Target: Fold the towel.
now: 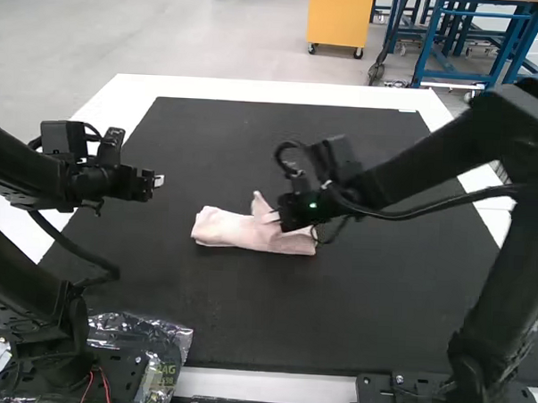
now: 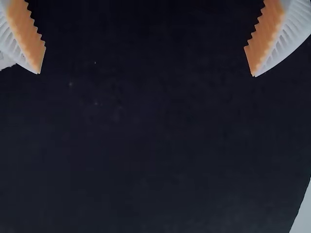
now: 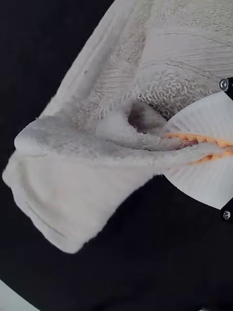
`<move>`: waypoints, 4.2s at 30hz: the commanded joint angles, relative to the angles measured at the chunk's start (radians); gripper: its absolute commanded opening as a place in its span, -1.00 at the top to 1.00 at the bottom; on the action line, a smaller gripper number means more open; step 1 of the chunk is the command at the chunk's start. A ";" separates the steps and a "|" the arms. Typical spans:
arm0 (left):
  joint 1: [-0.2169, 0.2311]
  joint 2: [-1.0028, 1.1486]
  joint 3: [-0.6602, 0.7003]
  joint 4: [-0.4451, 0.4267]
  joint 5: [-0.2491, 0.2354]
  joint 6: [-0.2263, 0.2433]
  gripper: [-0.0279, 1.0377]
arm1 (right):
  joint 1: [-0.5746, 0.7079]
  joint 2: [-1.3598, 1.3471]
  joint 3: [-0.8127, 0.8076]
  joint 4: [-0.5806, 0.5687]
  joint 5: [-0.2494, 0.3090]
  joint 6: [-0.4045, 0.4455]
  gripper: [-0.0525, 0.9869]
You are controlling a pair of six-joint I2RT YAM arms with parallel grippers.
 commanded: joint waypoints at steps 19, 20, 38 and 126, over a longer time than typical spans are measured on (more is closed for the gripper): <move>0.006 -0.010 -0.074 0.078 0.010 -0.007 -0.87 | 0.093 0.286 0.320 0.050 0.012 0.054 0.94; 0.006 -0.010 -0.076 0.078 0.010 -0.007 -0.87 | 0.096 0.297 0.331 0.050 0.009 0.060 0.93; 0.002 -0.013 -0.080 0.112 -0.001 -0.046 -0.87 | 0.073 0.163 0.360 0.083 -0.150 0.164 0.95; -0.010 -0.091 -0.122 0.130 0.032 -0.127 -0.87 | 0.152 0.330 0.152 0.511 -0.167 0.255 0.95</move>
